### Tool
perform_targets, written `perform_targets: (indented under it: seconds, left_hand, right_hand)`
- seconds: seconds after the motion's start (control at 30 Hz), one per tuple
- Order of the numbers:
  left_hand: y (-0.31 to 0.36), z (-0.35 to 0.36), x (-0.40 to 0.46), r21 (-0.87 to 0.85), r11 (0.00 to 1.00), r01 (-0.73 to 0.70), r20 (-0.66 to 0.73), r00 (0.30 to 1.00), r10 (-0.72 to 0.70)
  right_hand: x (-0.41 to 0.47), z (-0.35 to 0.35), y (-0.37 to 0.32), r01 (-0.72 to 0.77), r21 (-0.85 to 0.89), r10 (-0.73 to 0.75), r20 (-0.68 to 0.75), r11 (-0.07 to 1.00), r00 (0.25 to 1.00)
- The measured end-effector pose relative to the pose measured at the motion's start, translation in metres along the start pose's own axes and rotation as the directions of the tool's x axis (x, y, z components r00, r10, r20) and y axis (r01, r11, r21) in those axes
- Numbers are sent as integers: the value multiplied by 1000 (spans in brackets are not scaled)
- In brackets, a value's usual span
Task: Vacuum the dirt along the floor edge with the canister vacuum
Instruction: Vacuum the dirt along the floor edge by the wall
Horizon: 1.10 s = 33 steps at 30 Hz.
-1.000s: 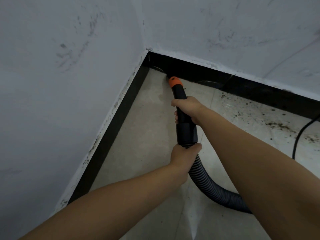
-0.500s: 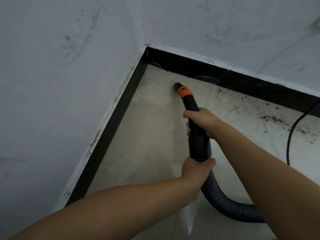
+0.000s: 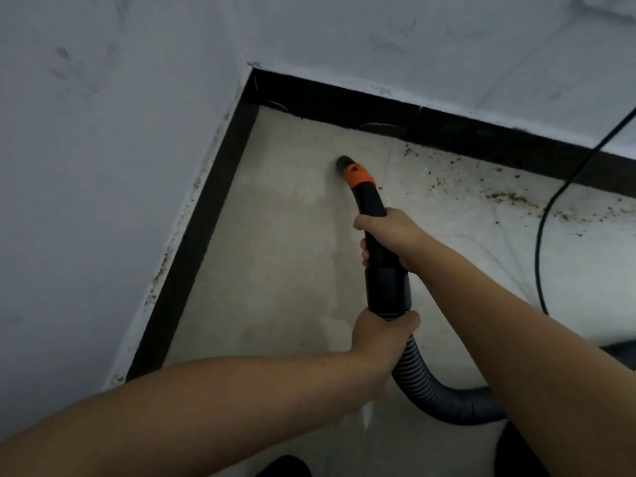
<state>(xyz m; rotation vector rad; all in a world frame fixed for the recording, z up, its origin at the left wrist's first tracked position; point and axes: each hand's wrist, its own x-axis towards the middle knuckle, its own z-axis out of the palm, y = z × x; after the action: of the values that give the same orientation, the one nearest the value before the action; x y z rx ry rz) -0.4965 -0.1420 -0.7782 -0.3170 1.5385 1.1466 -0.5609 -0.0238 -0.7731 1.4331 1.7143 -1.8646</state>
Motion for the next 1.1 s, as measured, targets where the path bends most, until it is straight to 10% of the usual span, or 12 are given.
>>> perform_targets:
  seconds: [0.77, 1.1]
  left_hand:
    - [-32, 84, -13, 399, 917, 10, 188, 978, -93]
    - [-52, 105, -15, 341, 939, 28, 54, 997, -50]
  right_hand:
    - [-47, -127, 89, -42, 420, 186, -308, 907, 933]
    - [-42, -128, 95, -21, 334, 93, -201, 942, 975]
